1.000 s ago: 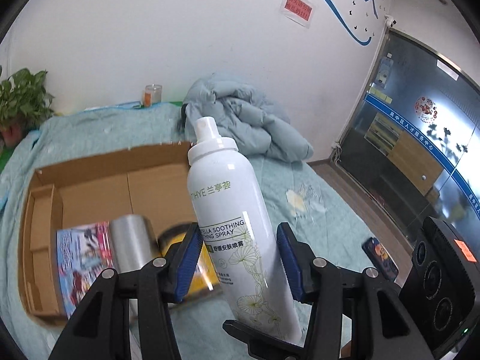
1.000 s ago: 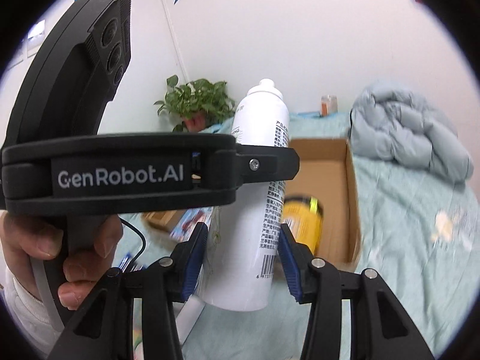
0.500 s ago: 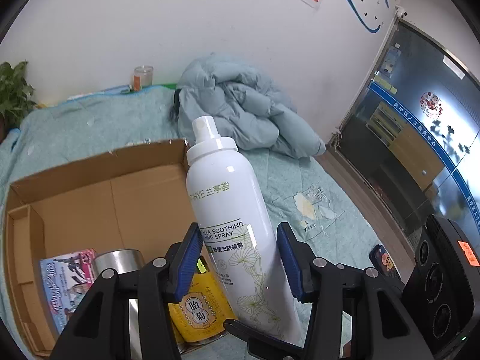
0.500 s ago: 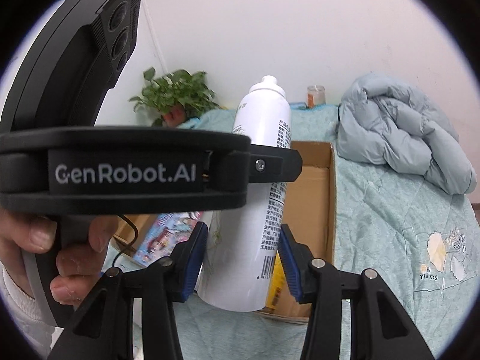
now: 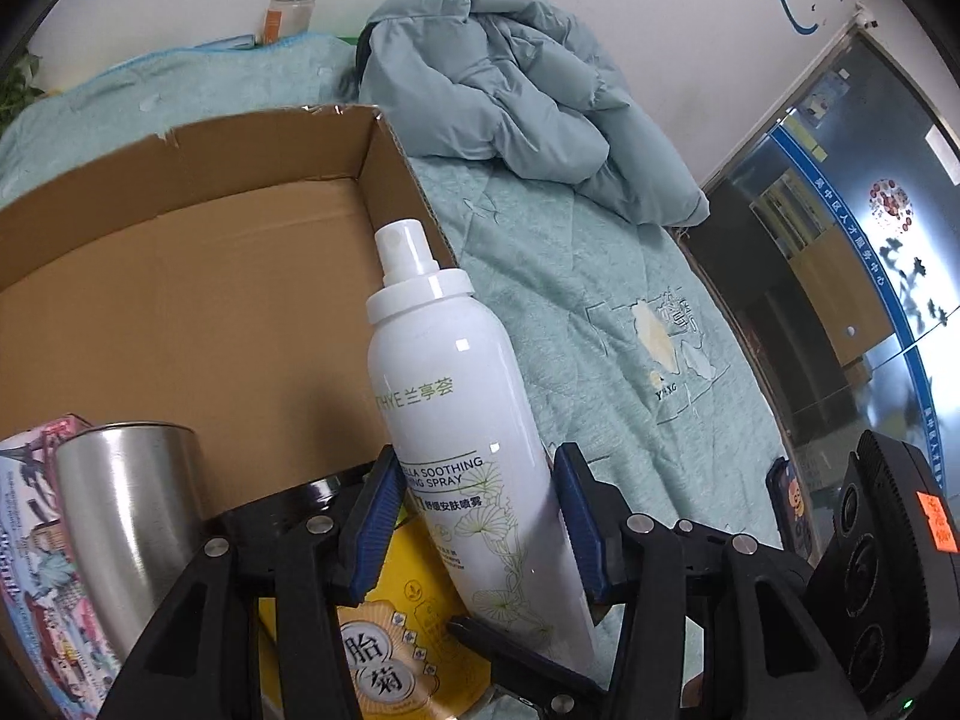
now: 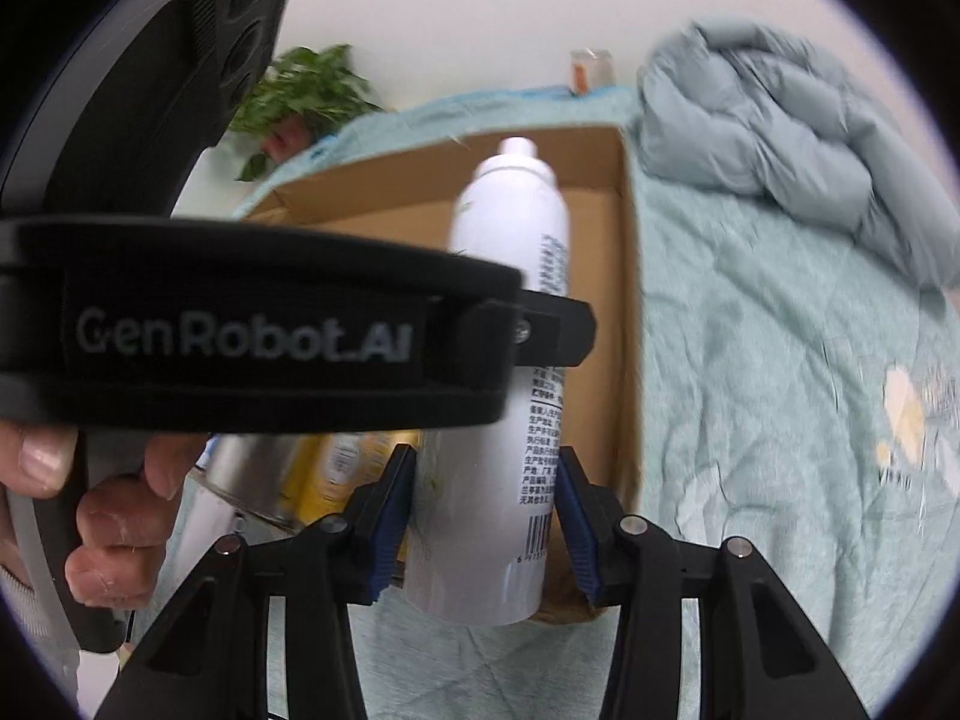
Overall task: Organize rigid objects
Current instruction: 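Lower the spray bottle into the box beside the jar, open both grippers, then move both grippers to the pastel Rubik's cube and grasp it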
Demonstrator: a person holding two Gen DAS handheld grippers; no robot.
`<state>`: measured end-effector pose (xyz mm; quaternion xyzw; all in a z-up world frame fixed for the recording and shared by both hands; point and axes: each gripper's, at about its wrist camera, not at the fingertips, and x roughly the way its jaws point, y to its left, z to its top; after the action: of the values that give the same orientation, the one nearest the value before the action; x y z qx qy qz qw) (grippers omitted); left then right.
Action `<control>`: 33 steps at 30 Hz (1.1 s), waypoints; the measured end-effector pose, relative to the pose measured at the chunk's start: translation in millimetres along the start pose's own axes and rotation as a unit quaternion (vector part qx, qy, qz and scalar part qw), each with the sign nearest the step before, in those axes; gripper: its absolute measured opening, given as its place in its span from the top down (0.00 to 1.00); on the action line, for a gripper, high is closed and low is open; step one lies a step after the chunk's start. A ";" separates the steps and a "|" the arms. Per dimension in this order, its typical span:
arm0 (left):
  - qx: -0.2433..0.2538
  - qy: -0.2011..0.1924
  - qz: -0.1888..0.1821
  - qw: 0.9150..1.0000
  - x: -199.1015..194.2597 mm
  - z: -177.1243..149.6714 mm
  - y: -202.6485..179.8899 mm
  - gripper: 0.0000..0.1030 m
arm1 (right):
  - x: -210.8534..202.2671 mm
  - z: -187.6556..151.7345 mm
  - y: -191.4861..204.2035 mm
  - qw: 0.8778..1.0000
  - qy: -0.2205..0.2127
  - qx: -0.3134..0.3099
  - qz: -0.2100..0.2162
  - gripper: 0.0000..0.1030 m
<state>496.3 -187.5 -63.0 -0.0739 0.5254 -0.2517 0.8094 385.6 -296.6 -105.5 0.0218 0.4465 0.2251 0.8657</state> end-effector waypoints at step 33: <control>0.038 -0.242 0.252 0.936 -261.7 -214.7 47.0 0.96 | -77.3 -98.9 64.4 0.992 -0.113 -0.023 -0.058 0.72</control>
<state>237.2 11.0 38.0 0.0325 0.3050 -0.0340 0.9512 245.7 -286.6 -90.5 0.0017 0.3409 0.1806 0.9226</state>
